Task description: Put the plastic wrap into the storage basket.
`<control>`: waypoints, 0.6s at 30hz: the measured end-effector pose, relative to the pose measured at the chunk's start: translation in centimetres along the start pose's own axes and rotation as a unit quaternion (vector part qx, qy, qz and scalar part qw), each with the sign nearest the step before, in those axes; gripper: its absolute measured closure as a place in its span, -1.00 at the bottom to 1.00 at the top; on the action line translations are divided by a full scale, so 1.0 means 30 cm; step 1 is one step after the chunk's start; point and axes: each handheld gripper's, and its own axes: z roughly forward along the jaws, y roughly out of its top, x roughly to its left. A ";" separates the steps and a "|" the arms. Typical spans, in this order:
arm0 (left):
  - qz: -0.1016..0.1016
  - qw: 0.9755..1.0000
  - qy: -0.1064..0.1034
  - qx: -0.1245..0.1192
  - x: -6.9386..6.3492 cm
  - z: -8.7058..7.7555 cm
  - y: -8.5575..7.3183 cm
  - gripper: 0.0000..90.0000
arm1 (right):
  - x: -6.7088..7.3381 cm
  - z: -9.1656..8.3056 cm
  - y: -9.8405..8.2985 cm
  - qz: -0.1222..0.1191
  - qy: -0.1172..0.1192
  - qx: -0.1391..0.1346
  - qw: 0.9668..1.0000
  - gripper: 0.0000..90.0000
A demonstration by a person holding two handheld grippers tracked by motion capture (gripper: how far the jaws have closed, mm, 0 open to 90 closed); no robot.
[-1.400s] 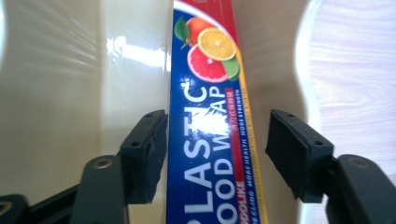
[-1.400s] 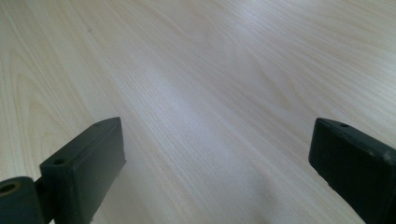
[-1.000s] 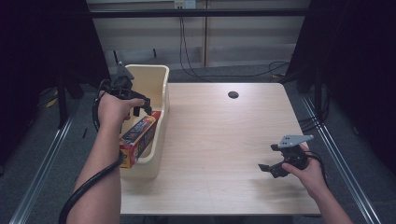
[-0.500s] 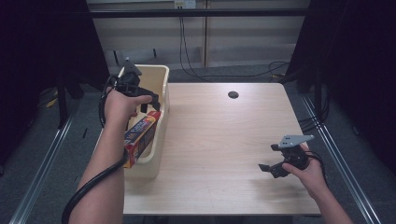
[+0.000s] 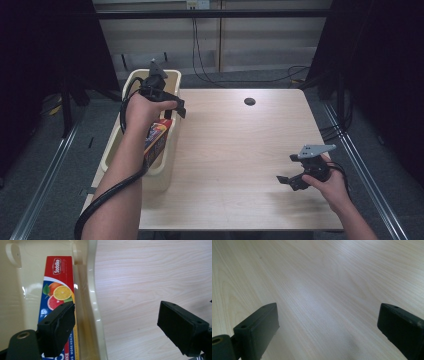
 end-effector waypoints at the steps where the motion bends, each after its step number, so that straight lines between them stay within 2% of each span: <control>1: -0.001 1.000 -0.001 0.001 -0.006 0.000 0.001 -0.68 | 0.000 0.000 0.000 0.001 -0.001 -0.001 1.000 -0.92; 10: 0.029 0.999 -0.017 -0.003 -0.061 0.030 0.005 -0.69 | 0.000 0.000 0.002 0.000 -0.001 0.000 1.000 -0.92; 18: 0.040 0.999 -0.028 -0.001 -0.090 0.065 0.005 -0.69 | -0.001 -0.002 0.002 -0.001 -0.004 -0.003 1.000 -0.92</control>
